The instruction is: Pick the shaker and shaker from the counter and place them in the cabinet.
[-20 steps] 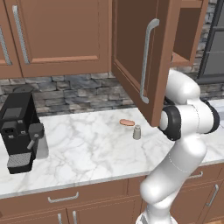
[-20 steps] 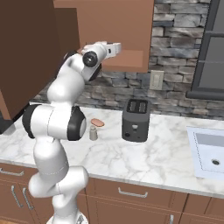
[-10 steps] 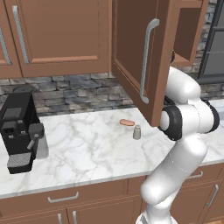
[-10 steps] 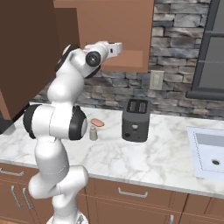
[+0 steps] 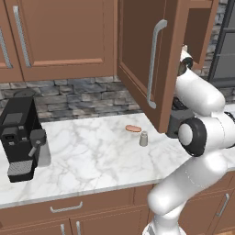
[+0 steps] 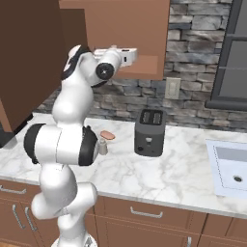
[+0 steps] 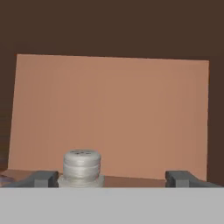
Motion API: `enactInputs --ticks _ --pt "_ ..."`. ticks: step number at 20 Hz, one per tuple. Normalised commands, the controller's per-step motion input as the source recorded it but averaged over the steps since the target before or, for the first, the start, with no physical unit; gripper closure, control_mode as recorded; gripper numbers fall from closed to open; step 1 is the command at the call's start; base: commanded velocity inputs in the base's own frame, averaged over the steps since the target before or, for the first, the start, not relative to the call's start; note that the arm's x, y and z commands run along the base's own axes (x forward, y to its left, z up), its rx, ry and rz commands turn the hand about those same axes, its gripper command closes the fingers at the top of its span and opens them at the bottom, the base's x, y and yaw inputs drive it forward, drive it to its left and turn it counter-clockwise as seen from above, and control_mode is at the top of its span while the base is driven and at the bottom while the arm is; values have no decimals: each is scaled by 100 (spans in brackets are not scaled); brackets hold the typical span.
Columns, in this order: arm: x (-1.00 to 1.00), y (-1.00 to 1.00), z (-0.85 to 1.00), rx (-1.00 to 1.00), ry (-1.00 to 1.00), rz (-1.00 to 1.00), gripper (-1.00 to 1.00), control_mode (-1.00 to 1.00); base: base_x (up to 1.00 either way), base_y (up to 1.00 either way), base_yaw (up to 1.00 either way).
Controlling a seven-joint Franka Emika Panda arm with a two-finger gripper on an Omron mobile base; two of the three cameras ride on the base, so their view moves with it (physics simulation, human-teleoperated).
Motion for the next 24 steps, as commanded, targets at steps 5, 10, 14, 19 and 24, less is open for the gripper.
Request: enactInputs --ticks 5,10,14,19,24 --pt "-76 -17 18 0 0 0 -100 -100 0 0 0" --pt "-95 -16 9 0 5 1 -100 -100 0 0 0" --pt "-100 -12 19 -1 7 1 -100 -100 0 0 0" --pt "-100 -14 35 -1 8 2 -100 -100 0 0 0" --pt "-99 -10 20 -6 14 4 -100 -100 0 0 0"
